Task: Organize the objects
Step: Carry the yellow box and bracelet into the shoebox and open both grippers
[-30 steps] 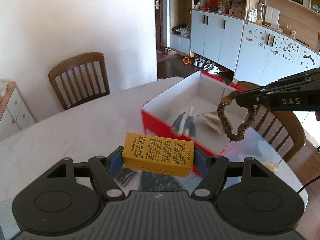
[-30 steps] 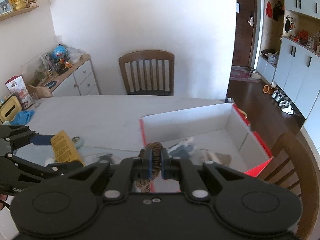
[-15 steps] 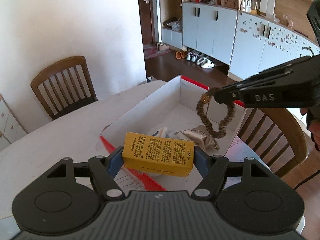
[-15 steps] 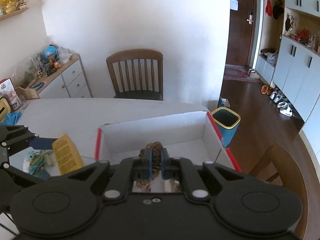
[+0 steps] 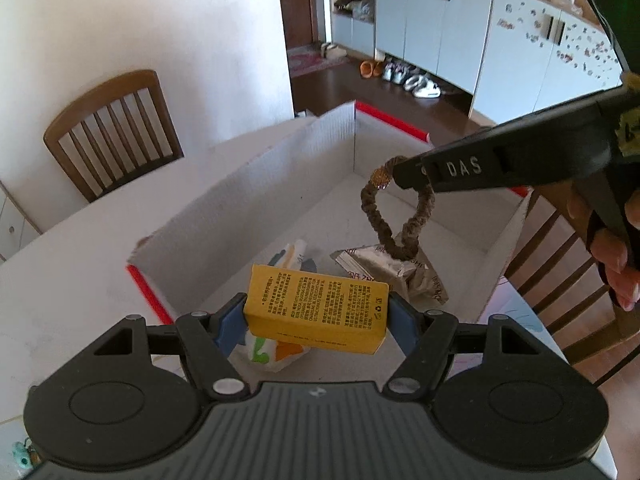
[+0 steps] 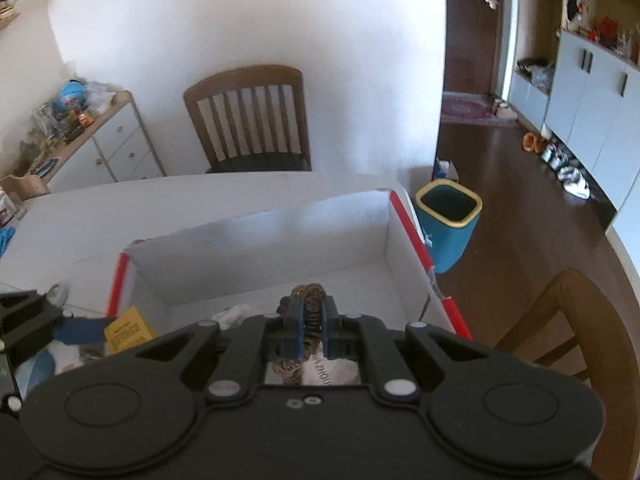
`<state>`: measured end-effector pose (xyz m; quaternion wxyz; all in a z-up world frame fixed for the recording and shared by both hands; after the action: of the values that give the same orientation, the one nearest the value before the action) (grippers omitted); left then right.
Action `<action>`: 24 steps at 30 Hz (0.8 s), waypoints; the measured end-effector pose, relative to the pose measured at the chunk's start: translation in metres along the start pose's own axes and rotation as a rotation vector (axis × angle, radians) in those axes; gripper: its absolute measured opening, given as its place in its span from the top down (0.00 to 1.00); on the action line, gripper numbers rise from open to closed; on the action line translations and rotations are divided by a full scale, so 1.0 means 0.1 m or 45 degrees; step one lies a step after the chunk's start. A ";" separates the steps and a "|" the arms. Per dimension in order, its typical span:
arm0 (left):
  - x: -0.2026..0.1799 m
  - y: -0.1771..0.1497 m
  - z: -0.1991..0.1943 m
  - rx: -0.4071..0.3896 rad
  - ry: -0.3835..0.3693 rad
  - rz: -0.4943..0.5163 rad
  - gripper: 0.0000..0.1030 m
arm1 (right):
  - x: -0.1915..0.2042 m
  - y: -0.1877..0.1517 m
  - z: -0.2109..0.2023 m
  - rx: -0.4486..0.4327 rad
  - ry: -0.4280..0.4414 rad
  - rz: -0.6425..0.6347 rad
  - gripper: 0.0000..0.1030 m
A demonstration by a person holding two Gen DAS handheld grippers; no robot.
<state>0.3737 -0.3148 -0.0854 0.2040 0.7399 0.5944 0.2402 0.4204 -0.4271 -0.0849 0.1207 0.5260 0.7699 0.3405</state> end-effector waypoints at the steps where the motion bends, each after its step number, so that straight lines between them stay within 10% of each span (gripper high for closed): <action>1: -0.02 0.00 0.04 0.008 0.005 0.004 0.29 | -0.04 -0.01 0.04 0.005 -0.005 0.013 0.93; 24: -0.18 -0.02 0.79 0.305 -0.014 -0.008 0.29 | -0.21 -0.24 0.45 0.179 -0.025 -0.086 0.82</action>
<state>0.4159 -0.3331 -0.1518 0.1183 0.7583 0.6200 0.1628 0.4368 -0.4330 -0.1375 0.1026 0.5103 0.8080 0.2762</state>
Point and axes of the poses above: each gripper's, at about its wrist camera, not at the fingertips, and z roughly the way its jaws point, x to its left, y to its top, the point moved 4 cm from there along z, roughly the way its jaws point, and after that the axes turned 3 degrees about y, right-handed, at the moved point
